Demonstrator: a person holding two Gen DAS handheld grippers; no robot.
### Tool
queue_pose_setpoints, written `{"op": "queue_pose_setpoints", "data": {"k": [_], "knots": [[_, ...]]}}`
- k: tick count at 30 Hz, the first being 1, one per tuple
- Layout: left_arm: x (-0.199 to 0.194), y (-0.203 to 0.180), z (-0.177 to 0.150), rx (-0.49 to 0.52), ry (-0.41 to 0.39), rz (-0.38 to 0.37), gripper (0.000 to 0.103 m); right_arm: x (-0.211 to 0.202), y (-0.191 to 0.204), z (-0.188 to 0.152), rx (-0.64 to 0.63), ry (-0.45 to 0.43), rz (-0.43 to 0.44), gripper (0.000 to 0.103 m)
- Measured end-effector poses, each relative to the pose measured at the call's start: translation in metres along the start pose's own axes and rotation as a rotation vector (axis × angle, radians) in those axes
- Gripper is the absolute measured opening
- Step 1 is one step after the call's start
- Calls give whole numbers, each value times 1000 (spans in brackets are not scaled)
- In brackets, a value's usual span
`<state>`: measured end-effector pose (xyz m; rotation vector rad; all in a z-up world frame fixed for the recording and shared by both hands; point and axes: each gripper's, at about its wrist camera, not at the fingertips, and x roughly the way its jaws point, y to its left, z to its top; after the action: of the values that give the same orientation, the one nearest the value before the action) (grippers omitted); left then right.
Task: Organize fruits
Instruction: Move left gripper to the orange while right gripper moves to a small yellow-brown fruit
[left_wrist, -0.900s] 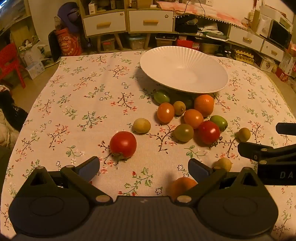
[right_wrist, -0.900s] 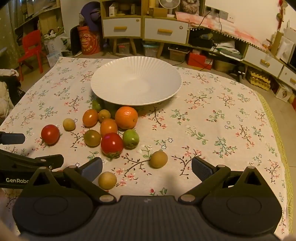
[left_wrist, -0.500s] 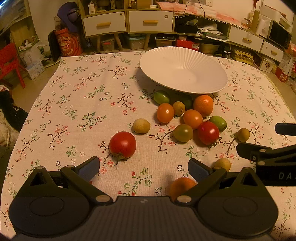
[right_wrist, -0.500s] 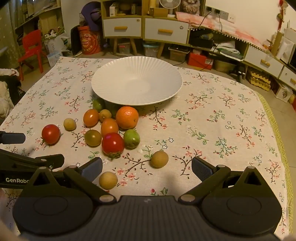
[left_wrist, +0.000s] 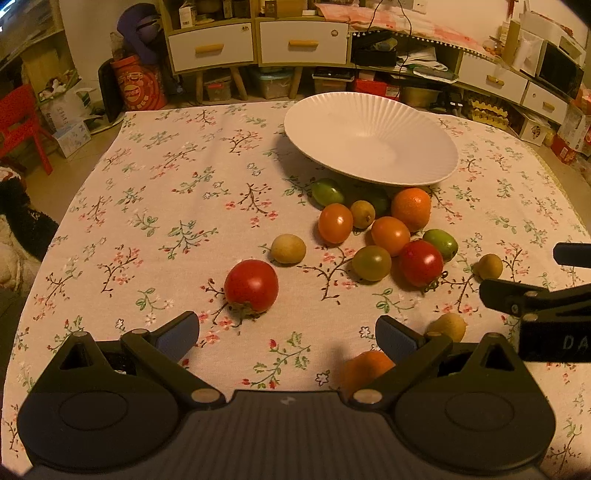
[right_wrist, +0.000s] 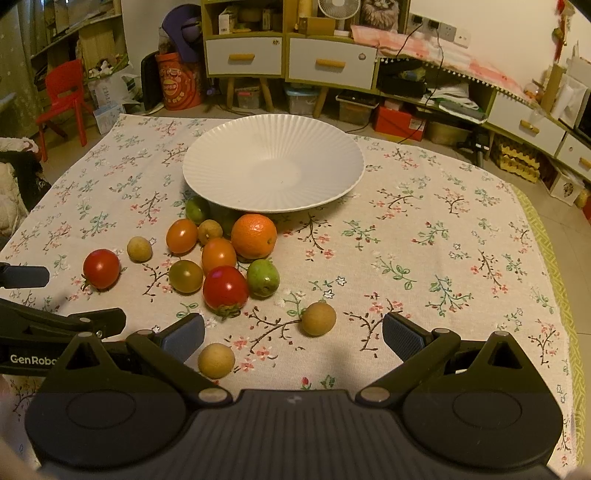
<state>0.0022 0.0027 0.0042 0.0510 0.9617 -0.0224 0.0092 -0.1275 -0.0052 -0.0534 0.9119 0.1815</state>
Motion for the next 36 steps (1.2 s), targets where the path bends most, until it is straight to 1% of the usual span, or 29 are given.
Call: {"op": "queue_pose_setpoints", "data": {"k": [11, 14, 18, 20, 24, 26, 28, 32, 36], "knots": [[5, 11, -11, -6, 3, 25, 94, 2, 0, -2, -5, -3, -6, 103], [5, 12, -11, -12, -20, 12, 94, 3, 0, -3, -6, -4, -6, 103], [3, 13, -14, 11, -93, 19, 94, 2, 0, -4, -11, -17, -9, 103], [2, 13, -14, 19, -89, 13, 94, 0, 0, -4, -14, -39, -7, 103], [3, 14, -18, 23, -83, -33, 94, -3, -1, -6, -27, -85, 0, 103], [3, 16, -20, 20, -94, -65, 94, -2, -1, -7, -39, -95, 6, 103], [2, 14, -23, 44, -103, -96, 94, 1, -2, -11, -48, -105, 34, 103], [-2, 10, -32, 53, -100, -173, 93, 5, 2, -18, -64, -88, 63, 103], [-7, 3, -42, 74, -104, -258, 92, 5, 2, -23, -73, -79, 129, 99]]}}
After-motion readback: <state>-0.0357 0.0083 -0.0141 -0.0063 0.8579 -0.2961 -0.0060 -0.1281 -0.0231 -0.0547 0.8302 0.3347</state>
